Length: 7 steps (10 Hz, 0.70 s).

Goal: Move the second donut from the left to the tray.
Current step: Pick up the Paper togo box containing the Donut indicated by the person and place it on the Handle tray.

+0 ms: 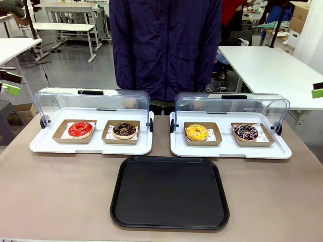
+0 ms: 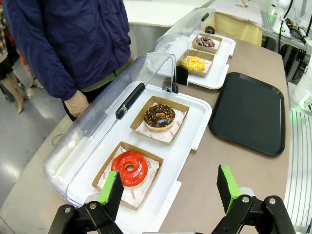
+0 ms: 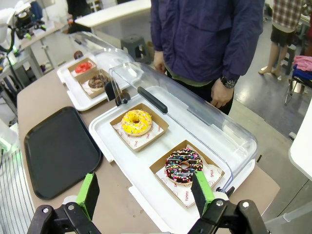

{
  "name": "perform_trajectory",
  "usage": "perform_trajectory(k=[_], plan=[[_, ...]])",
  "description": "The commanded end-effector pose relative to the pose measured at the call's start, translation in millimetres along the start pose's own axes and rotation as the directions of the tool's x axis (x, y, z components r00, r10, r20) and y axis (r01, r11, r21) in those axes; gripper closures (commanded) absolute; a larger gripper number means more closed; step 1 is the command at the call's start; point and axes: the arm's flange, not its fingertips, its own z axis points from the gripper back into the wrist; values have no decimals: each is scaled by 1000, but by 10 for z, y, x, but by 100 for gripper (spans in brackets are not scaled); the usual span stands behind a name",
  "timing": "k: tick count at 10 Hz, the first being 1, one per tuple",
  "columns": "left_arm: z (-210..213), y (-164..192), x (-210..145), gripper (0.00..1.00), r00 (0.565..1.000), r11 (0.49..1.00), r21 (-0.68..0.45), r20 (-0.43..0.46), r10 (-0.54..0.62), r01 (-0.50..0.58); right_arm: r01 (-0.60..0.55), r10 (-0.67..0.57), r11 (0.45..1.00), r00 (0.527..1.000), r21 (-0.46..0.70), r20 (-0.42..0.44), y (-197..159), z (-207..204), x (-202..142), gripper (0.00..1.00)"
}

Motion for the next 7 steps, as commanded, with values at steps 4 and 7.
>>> perform_trajectory(k=[4,7], plan=[[3,-6,17,0,1000,1000,-4,9,-5,5,-3,3,1000,1000,2,6,4,-3,11,0],[3,-6,17,0,1000,1000,-4,9,-5,5,-3,3,1000,1000,2,6,4,-3,11,0]])
